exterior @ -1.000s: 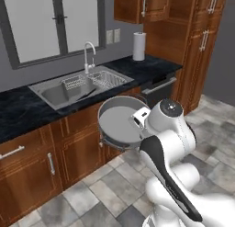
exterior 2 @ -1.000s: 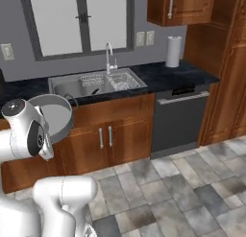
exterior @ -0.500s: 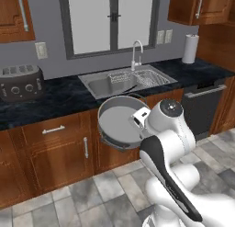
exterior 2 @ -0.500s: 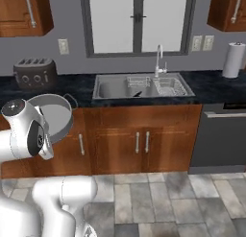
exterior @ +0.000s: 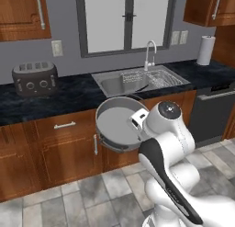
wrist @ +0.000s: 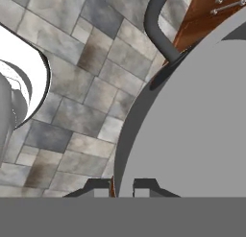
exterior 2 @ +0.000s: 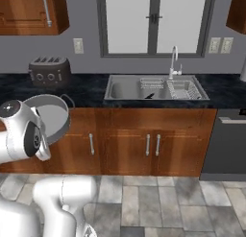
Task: Move the pot and pan from the stove into the sink.
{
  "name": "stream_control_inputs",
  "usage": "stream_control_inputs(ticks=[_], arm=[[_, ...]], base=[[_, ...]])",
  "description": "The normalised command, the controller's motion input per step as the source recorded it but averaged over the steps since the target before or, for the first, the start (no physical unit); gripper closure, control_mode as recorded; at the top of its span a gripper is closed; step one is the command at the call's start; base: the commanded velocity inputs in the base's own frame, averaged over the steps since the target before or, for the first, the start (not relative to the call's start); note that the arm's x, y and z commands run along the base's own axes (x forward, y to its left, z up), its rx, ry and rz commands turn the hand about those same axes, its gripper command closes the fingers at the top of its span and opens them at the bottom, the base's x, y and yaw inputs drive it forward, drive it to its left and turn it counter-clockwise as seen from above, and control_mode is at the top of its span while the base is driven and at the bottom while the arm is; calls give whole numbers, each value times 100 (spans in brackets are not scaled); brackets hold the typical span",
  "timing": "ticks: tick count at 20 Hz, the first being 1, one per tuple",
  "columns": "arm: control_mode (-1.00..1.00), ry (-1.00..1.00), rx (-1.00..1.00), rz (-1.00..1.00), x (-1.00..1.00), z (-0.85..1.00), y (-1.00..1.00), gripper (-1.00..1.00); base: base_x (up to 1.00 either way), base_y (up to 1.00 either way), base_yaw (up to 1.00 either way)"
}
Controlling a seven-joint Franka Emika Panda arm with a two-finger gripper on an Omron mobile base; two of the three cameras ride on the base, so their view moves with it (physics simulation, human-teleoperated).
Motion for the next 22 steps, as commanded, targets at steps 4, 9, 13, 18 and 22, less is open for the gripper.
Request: stream_control_inputs(ticks=[4,9,13,18,22], arm=[[100,0,0,0,0,0,0,100],[100,0,0,0,0,0,0,100],[100,0,0,0,0,0,0,100],[100,0,0,0,0,0,0,100],[100,0,0,0,0,0,0,100]], base=[[11,-66,3],[13,-90,5],[11,-88,6],[0,-79,6],[0,-65,6]])
